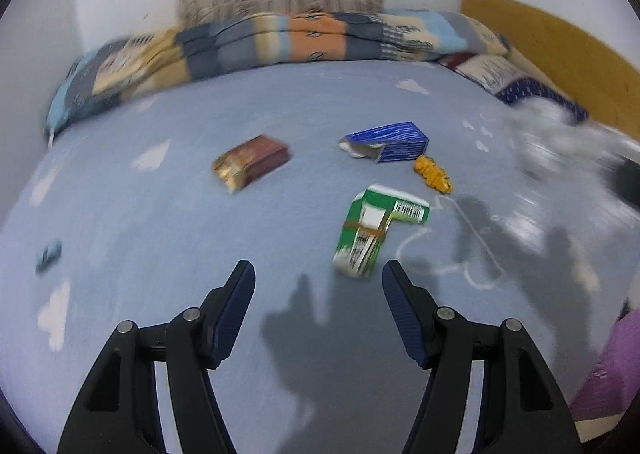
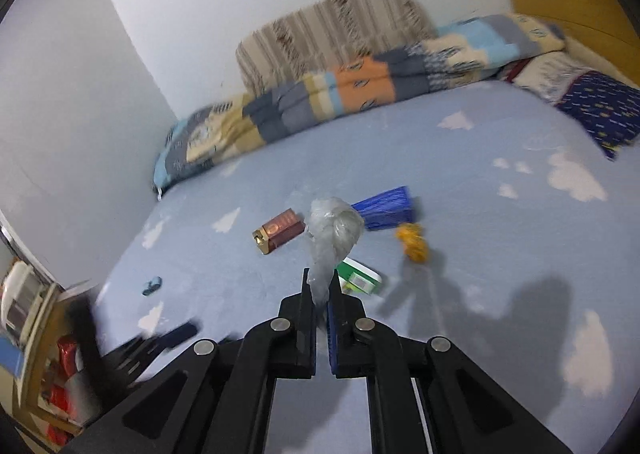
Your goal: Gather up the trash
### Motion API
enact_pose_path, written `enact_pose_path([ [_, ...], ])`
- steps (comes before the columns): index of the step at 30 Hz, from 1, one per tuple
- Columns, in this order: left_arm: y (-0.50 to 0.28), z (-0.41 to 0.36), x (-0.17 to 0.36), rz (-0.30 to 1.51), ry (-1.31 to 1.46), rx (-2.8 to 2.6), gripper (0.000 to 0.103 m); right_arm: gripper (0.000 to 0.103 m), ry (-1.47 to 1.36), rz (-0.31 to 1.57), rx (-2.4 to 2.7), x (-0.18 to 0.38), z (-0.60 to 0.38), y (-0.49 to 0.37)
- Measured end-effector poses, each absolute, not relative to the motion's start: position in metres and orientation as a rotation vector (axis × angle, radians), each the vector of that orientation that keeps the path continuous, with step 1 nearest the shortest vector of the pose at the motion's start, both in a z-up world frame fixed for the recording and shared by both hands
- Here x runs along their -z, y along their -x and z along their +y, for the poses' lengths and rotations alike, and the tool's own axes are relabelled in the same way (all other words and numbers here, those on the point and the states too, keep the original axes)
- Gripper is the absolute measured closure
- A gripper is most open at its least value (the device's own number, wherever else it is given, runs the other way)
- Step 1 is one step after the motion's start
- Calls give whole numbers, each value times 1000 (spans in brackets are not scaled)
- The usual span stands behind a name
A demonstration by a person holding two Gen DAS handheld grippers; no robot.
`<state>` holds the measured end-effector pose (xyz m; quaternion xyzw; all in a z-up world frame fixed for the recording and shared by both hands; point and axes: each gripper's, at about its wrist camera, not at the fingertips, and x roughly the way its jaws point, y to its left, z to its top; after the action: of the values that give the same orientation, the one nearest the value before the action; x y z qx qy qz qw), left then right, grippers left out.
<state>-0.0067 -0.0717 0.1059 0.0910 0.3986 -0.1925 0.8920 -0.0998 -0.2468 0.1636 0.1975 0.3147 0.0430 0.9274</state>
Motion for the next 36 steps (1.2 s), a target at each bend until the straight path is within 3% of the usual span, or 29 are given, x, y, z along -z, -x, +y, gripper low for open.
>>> enact_pose_path([
  [5, -27, -109, -75, 903, -243, 434, 38, 99, -441, 596, -41, -167, -263, 148],
  [10, -47, -139, -45, 942, -375, 401, 38, 99, -459, 584, -16, -165, -278, 142],
  [12, -55, -139, -36, 971, -349, 387, 44, 99, -452, 595, -16, -161, -279, 138],
  [13, -61, -135, -29, 1003, -304, 398, 57, 99, -447, 599, -18, -160, -279, 140],
  [16, -59, -130, -29, 995, -257, 396, 61, 99, -438, 607, -22, -158, -277, 141],
  [36, 102, -24, -155, 772, -227, 224, 62, 99, -407, 548, -91, -170, -239, 179],
])
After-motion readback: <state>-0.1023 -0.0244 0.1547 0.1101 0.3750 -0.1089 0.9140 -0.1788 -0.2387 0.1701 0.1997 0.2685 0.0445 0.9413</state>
